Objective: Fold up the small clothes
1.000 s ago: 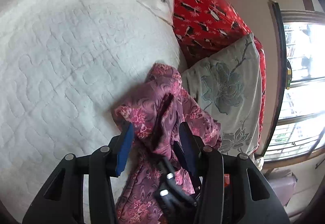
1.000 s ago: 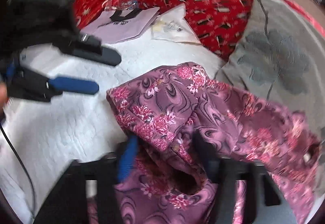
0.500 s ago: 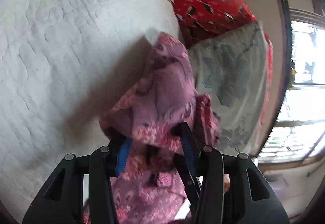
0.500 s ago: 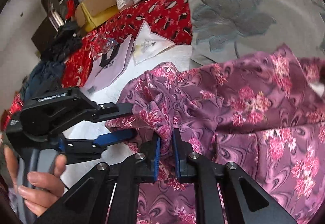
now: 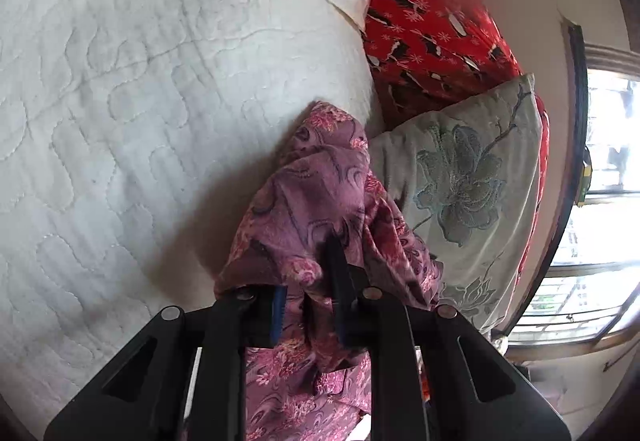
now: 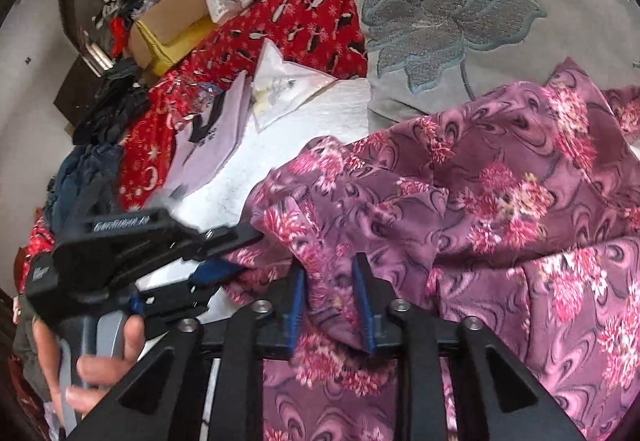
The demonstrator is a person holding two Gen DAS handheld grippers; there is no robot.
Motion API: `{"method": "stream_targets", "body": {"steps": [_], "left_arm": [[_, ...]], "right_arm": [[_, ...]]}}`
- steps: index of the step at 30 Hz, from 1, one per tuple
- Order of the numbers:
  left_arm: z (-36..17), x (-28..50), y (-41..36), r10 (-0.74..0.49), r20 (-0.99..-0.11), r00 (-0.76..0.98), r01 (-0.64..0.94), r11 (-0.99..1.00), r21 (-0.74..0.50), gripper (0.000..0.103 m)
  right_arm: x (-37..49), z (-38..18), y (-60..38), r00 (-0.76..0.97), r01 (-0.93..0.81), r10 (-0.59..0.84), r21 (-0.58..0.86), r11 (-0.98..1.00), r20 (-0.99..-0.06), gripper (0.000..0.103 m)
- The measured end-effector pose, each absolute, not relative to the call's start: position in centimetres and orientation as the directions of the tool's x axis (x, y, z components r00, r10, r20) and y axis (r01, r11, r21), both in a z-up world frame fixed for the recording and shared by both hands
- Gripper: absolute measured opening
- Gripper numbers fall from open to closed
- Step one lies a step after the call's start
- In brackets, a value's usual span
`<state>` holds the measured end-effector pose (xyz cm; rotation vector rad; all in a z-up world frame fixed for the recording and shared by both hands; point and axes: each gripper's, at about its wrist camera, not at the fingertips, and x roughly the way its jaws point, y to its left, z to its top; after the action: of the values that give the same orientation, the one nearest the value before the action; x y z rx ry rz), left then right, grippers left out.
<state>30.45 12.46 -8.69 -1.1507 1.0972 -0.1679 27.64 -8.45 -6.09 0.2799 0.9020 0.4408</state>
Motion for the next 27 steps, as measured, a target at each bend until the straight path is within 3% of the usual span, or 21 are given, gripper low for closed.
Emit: {"method": "stream_targets", "body": {"steps": [3,5,9,19,21,27], "left_arm": [[-9.0,30.3,12.6,-0.618,-0.611,0.495,-0.416,0.448,-0.791,0.016],[-9.1,30.1,12.7,-0.626,-0.604,0.493,-0.420,0.437,-0.795,0.016],[-8.8,29.8,12.5,-0.621,-0.613,0.489,-0.420,0.448,-0.789,0.016],[-8.0,28.4,10.0,-0.646,-0.619,0.446,-0.403,0.472,-0.784,0.017],[-7.8,28.0,9.2,-0.648,-0.626,0.434,-0.399,0.485,-0.779,0.027],[-8.1,26.5,5.8,-0.661,-0.648,0.378,-0.377,0.530,-0.760,0.037]], "right_arm": [[28.5,-6.4,-8.5,0.529,-0.236,0.507,0.456,0.858,-0.681,0.027],[28.7,-6.3,-8.6,0.526,-0.248,0.524,0.468,0.848,-0.670,0.006],[27.3,-4.6,-10.4,0.593,-0.240,0.513,0.472,0.848,-0.621,0.006],[20.4,-2.5,-23.4,0.739,-0.068,0.477,0.652,0.755,-0.475,0.006],[19.1,-2.6,-25.6,0.758,-0.043,0.455,0.661,0.750,-0.468,0.006],[15.6,-4.6,-32.6,0.795,0.072,0.369,0.679,0.731,-0.482,0.006]]}}
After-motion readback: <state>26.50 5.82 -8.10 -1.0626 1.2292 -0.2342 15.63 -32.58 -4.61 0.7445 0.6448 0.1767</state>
